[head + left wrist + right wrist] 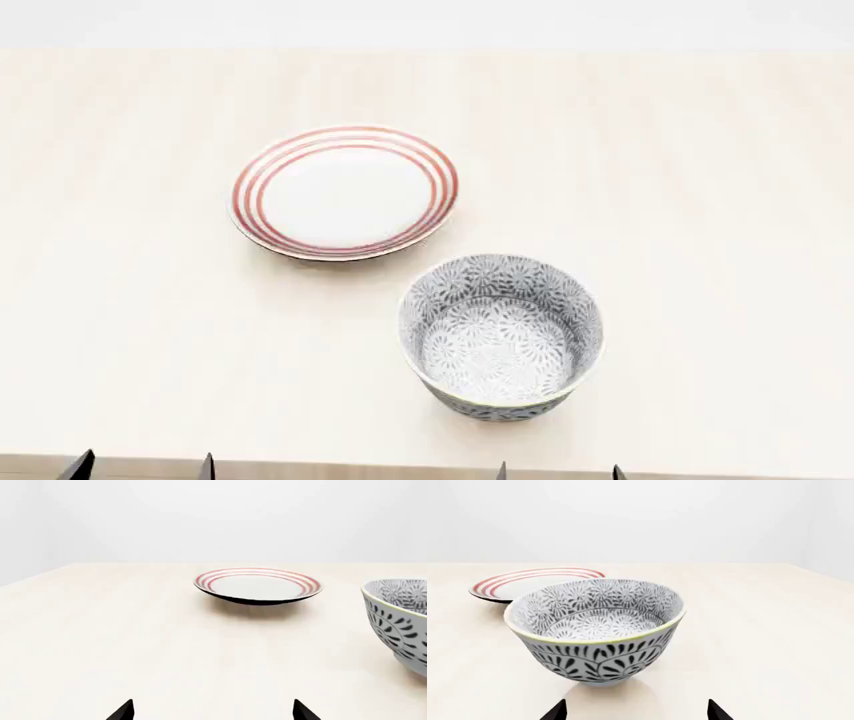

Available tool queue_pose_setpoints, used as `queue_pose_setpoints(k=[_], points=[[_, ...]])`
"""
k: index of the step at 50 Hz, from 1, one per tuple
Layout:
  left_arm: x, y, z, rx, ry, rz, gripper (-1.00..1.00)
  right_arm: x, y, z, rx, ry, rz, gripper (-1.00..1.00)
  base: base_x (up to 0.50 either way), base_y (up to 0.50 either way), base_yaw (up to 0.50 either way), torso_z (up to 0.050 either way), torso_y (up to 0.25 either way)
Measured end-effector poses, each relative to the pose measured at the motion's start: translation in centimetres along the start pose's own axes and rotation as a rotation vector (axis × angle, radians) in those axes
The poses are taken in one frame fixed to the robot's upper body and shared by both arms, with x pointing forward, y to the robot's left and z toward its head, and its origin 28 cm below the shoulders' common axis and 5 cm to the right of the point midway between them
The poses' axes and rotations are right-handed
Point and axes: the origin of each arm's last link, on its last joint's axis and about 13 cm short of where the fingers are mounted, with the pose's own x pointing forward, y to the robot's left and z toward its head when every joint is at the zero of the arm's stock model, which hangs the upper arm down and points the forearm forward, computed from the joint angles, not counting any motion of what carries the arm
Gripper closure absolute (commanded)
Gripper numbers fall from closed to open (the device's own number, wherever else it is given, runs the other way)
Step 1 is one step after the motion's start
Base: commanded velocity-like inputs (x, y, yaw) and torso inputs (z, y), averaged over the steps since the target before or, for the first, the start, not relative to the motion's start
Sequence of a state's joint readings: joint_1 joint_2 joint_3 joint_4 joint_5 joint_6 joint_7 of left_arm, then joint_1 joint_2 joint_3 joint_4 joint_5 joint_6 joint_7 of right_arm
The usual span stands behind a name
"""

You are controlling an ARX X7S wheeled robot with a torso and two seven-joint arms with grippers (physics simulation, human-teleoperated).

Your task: Put the bowl on the plate.

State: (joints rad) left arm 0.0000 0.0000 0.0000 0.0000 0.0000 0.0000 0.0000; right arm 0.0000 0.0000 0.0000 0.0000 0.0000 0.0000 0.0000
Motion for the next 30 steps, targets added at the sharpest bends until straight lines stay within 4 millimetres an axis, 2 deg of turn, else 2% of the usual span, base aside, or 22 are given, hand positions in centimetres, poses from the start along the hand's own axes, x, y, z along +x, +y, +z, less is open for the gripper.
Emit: queue_pose_setpoints(k=[30], points=[[-0.09, -0.13, -0.17, 0.021, 0.021, -0.008, -1.00, 0.00, 0.07, -0.13, 0.000, 0.013, 0.002, -1.00, 0.00, 0.00, 0.00, 0.000, 0.000]])
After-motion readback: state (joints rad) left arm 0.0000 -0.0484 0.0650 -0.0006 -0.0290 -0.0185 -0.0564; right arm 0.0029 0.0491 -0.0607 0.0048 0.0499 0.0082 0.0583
